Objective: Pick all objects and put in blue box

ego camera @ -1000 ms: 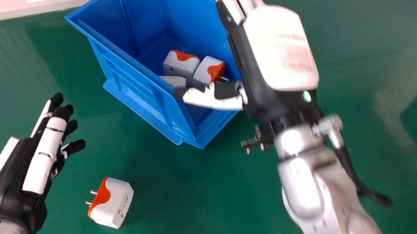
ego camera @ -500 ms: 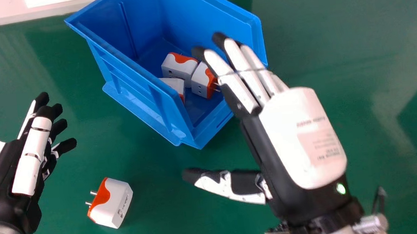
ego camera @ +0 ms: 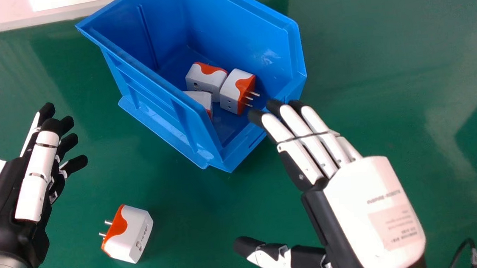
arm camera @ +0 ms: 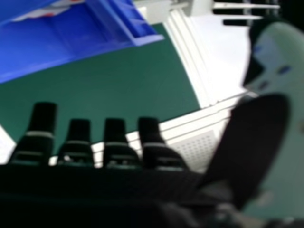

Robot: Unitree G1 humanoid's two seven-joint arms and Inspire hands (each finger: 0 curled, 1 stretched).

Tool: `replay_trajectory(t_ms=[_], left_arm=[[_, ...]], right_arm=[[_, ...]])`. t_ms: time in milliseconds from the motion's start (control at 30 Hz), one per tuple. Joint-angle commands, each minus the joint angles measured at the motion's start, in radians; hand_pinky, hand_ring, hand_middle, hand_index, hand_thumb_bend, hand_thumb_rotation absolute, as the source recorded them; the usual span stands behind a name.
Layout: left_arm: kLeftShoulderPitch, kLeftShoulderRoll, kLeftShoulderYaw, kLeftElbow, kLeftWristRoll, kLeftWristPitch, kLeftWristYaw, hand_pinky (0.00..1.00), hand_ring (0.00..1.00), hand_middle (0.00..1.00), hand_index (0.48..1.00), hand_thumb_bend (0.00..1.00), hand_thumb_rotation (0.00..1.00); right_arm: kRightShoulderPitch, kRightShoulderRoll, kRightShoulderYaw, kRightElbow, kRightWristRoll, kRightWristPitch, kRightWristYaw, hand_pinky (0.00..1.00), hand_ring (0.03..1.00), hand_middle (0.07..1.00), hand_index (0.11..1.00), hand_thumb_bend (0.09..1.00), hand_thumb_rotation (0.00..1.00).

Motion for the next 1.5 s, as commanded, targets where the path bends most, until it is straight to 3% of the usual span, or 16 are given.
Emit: replay_trajectory(t_ms=[0, 400, 500, 900, 1300, 1467], left_arm=[[0.0, 0.002, 0.001, -0.021, -0.009, -0.018, -0.004, 0.88, 0.95, 0.97, 1.0, 0.42, 1.0], [0.006, 0.004, 0.0, -0.031, -0.006, -0.021, -0.01, 0.88, 0.95, 0.97, 1.0, 0.42, 1.0], [0.009, 0.004, -0.001, -0.035, -0.006, -0.02, -0.01, 0.88, 0.95, 0.97, 1.0, 0.42, 1.0], [0.015, 0.002, -0.002, -0.043, -0.007, -0.02, -0.01, 0.87, 0.95, 0.96, 1.0, 0.42, 1.0], [0.004, 0.003, -0.012, -0.054, -0.003, -0.004, -0.001, 0.87, 0.95, 0.96, 1.0, 0.43, 1.0], [-0.004, 0.004, -0.02, -0.045, -0.001, -0.004, 0.004, 0.87, 0.95, 0.96, 1.0, 0.43, 1.0]], right_arm=[[0.049, -0.006, 0.033, -0.013, -0.012, -0.058, -0.034, 0.79, 0.882, 0.885, 0.847, 0.495, 0.33], [0.026, -0.043, 0.034, 0.021, 0.018, -0.119, 0.02, 0.74, 0.838, 0.846, 0.805, 0.486, 0.35], [-0.005, -0.042, 0.034, 0.048, 0.033, -0.144, 0.04, 0.69, 0.795, 0.807, 0.772, 0.483, 0.34], [-0.181, 0.018, 0.093, 0.213, 0.111, -0.22, 0.137, 0.6, 0.732, 0.763, 0.719, 0.481, 0.27], [-0.51, 0.055, 0.101, 0.318, 0.164, -0.219, 0.389, 0.61, 0.747, 0.782, 0.744, 0.5, 0.18], [-0.649, 0.071, 0.105, 0.372, 0.175, -0.219, 0.499, 0.64, 0.783, 0.812, 0.771, 0.472, 0.13]])
